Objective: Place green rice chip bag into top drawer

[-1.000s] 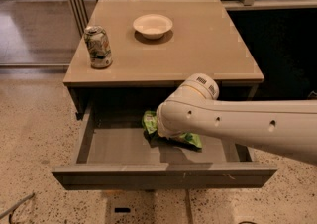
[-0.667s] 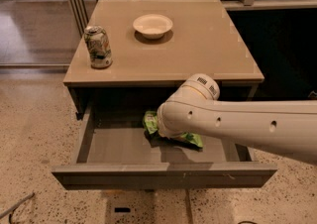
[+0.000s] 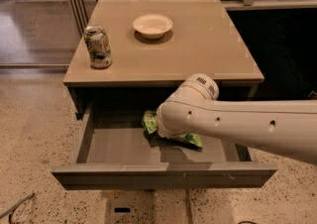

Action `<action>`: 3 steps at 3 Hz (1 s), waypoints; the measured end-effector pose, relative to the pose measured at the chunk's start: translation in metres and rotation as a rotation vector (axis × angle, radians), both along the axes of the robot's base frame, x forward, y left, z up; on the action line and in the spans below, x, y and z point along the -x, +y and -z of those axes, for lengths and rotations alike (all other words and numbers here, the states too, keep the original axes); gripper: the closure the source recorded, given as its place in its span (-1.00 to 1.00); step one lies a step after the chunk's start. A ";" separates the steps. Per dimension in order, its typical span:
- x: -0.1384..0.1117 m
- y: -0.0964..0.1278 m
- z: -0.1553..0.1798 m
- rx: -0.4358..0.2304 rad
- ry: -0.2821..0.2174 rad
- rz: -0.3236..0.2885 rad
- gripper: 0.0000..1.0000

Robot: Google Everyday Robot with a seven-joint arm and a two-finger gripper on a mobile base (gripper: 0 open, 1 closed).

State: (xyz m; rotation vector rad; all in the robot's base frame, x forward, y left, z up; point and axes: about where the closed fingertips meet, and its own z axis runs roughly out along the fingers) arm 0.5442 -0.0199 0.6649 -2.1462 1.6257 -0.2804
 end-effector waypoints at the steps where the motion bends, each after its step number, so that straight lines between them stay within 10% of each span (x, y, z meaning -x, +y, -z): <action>1: 0.000 0.000 0.000 0.000 0.000 0.000 -0.78; 3: 0.000 0.000 0.000 0.000 0.000 0.000 -1.00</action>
Offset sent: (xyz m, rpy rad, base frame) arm 0.0000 0.0000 0.0000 0.0000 0.0000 0.0000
